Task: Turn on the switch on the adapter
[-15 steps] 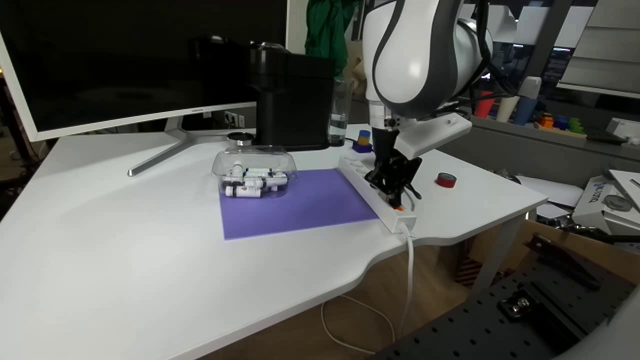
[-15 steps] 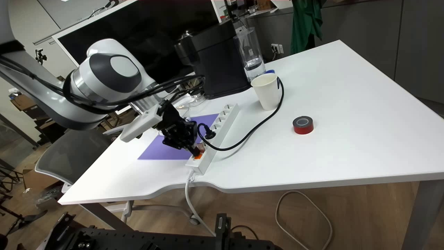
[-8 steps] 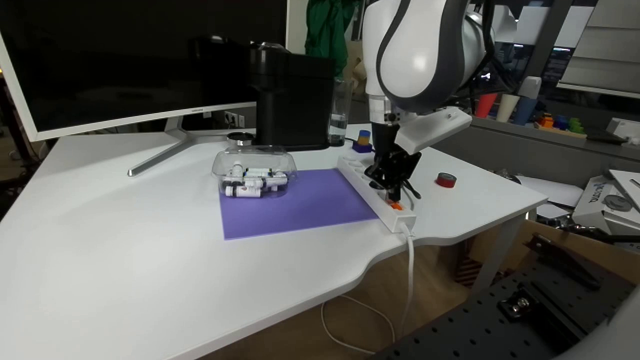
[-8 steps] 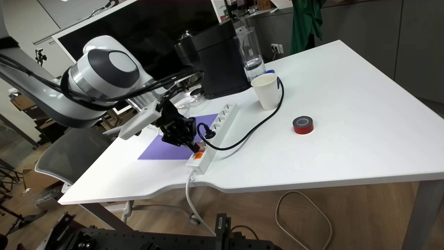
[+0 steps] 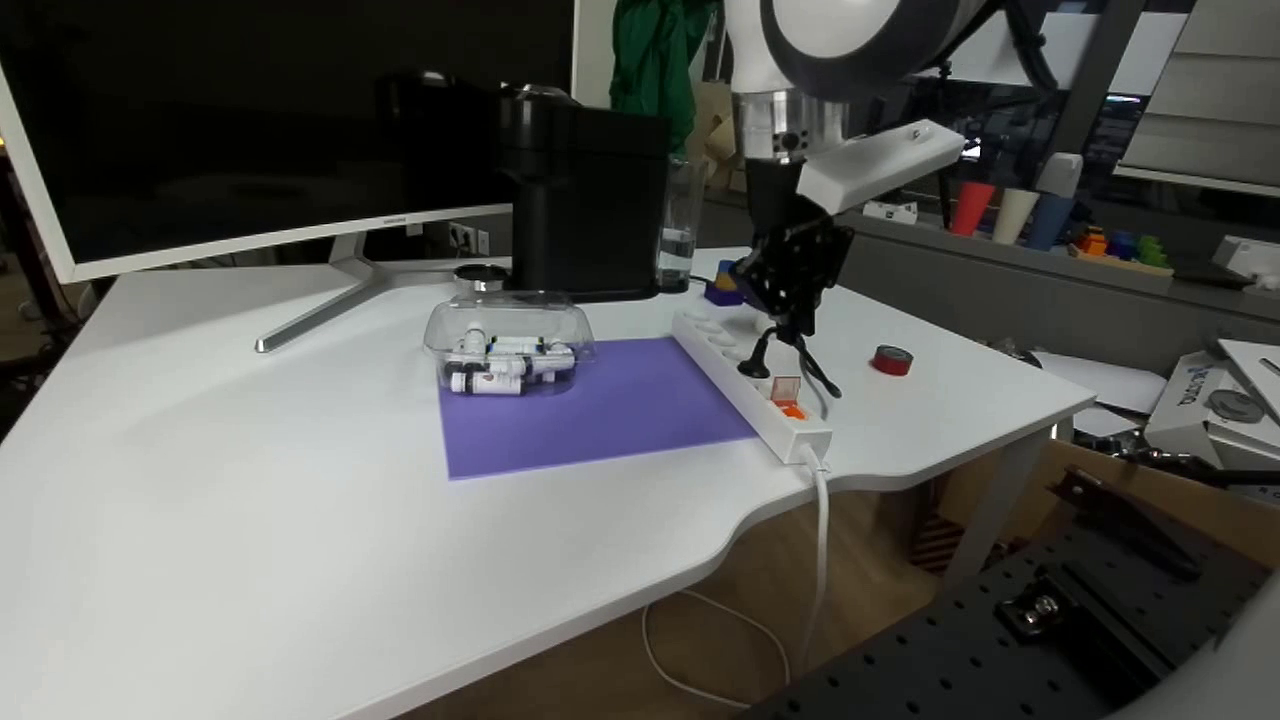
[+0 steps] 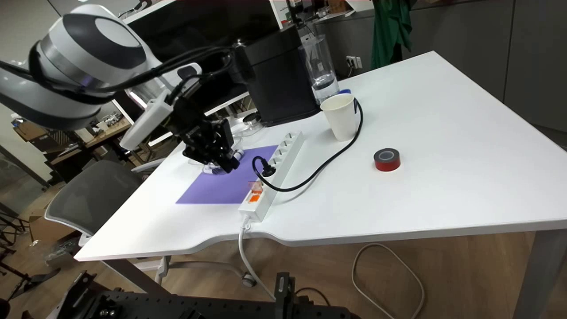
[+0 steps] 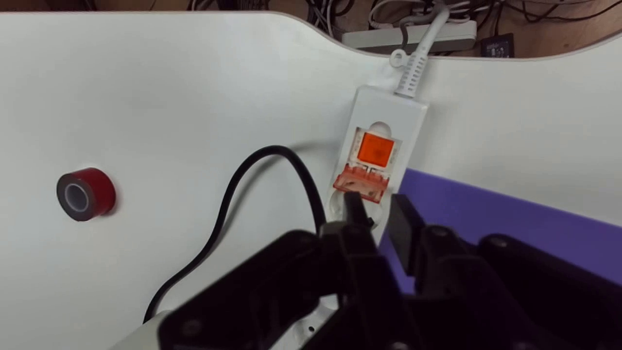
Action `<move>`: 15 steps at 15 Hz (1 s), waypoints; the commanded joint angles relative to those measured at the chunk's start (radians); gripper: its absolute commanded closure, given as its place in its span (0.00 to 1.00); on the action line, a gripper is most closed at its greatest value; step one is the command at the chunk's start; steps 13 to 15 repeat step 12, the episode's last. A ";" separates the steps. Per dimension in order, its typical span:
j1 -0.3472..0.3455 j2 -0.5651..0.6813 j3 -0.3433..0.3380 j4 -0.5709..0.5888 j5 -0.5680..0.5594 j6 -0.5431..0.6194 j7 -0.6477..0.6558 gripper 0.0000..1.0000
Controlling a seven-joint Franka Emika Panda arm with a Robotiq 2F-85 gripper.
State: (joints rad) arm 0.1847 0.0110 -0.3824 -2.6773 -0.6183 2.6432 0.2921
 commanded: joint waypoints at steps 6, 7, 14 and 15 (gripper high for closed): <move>-0.234 -0.198 0.219 -0.093 0.223 -0.120 -0.140 0.14; -0.246 -0.212 0.227 -0.101 0.241 -0.121 -0.162 0.06; -0.315 -0.239 0.310 -0.095 0.133 -0.104 -0.080 0.00; -0.315 -0.239 0.310 -0.095 0.133 -0.104 -0.080 0.00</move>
